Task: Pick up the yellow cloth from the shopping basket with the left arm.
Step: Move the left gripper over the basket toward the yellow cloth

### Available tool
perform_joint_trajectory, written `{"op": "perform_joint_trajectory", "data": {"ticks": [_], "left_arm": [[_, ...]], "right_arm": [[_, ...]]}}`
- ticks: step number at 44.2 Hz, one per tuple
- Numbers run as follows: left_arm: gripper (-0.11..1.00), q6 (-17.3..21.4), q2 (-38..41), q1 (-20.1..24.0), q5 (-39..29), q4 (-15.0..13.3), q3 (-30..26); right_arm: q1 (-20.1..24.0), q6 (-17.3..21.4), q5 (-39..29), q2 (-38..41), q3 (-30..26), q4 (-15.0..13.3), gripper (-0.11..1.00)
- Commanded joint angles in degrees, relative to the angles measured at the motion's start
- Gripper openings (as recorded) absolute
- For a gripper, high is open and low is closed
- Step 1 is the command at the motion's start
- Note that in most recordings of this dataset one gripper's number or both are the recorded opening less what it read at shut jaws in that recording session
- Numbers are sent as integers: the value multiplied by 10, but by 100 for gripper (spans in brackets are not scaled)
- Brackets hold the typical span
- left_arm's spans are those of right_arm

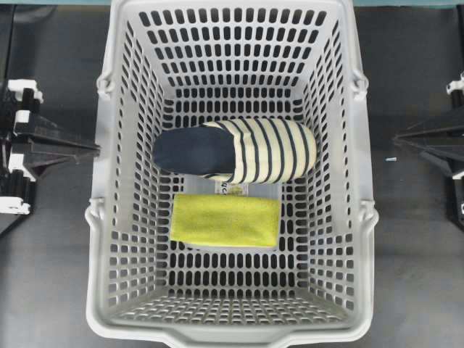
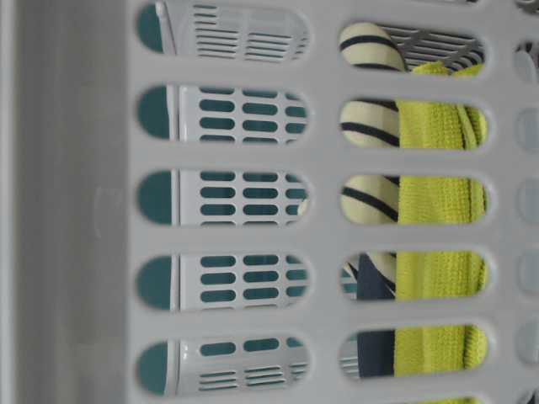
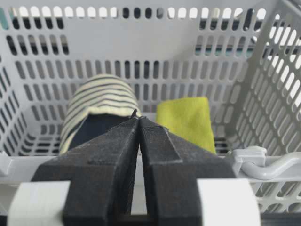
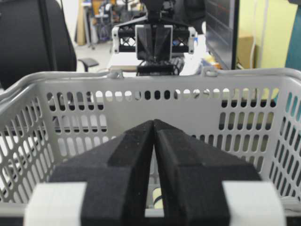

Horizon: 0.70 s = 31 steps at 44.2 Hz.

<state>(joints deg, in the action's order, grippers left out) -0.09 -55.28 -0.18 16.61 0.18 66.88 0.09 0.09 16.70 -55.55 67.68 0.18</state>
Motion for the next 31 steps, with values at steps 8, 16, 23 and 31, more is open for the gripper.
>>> {"op": "perform_joint_trajectory", "data": {"ticks": [8,16,23,31], "left_arm": [[0,0,17,1,-42,24,-54],[0,1,48,1,-138,24,-121],[0,5,95,-7,-245,24,-201],[0,5,163,-9,-368,24,-278]], "right_arm": [[2,12,2,5,-11,4,0],[1,21,-18,4,-11,4,0],[2,25,-27,1,-11,4,0],[2,61,-51,0,-11,6,0]]}}
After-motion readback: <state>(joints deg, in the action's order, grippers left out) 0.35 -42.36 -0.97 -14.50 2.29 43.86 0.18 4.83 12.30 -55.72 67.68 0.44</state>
